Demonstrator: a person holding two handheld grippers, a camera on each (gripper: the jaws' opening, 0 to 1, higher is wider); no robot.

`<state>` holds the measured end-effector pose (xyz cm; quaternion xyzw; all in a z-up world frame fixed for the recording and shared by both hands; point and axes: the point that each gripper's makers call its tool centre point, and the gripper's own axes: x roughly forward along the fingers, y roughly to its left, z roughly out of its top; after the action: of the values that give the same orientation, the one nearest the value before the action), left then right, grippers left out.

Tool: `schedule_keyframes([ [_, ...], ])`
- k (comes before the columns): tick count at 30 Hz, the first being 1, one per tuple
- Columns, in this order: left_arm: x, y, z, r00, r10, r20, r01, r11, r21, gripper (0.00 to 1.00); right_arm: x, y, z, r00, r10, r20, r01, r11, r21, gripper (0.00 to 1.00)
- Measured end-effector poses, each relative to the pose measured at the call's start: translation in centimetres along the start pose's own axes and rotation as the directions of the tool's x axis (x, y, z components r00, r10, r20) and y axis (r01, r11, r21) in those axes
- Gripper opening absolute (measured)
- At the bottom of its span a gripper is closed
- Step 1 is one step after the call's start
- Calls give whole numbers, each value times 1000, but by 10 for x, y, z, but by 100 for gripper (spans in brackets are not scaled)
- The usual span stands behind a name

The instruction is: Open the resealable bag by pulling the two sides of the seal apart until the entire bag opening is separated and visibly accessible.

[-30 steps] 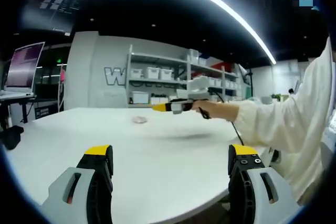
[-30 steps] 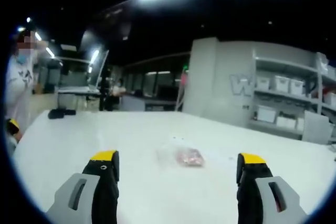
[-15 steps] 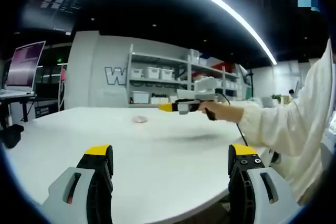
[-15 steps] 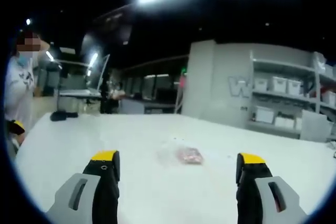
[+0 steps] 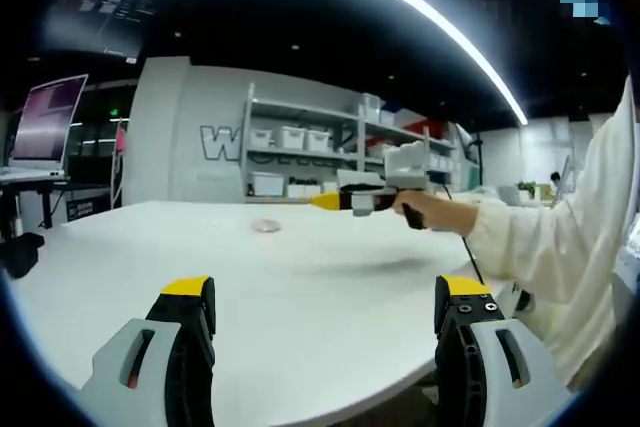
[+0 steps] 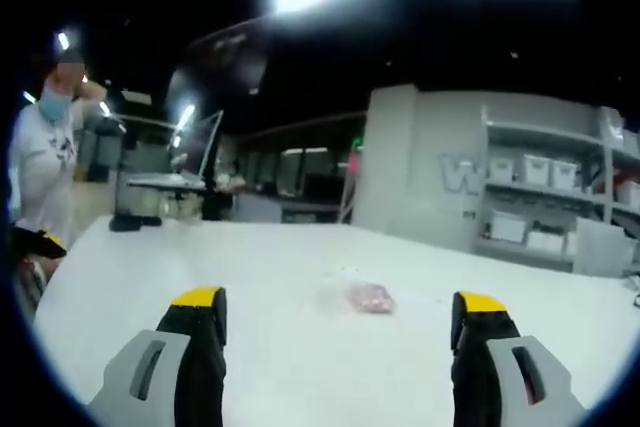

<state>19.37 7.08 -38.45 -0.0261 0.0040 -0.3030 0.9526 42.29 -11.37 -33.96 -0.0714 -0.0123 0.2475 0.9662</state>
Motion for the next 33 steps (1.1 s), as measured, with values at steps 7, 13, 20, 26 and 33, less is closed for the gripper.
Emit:
schedule_keyframes([
  [7,1,1,0,1000,2,1,-2,1000,-2,89,-13,4,4,1000,-4,18,4,1000,-6,93],
  [13,3,0,-1,1000,1,-1,-1,1000,-2,89,-16,5,5,1000,-3,28,4,1000,-3,92],
  [20,4,0,0,1000,1,-2,-1,1000,0,89,-26,9,5,1000,-3,29,3,1000,3,92],
  [26,8,0,-2,1000,-3,-6,3,1000,-3,89,-37,13,5,1000,0,31,0,1000,2,92],
  [33,9,-1,-3,1000,-8,-10,8,1000,-6,89,-53,17,4,999,-7,42,6,1000,8,92],
])
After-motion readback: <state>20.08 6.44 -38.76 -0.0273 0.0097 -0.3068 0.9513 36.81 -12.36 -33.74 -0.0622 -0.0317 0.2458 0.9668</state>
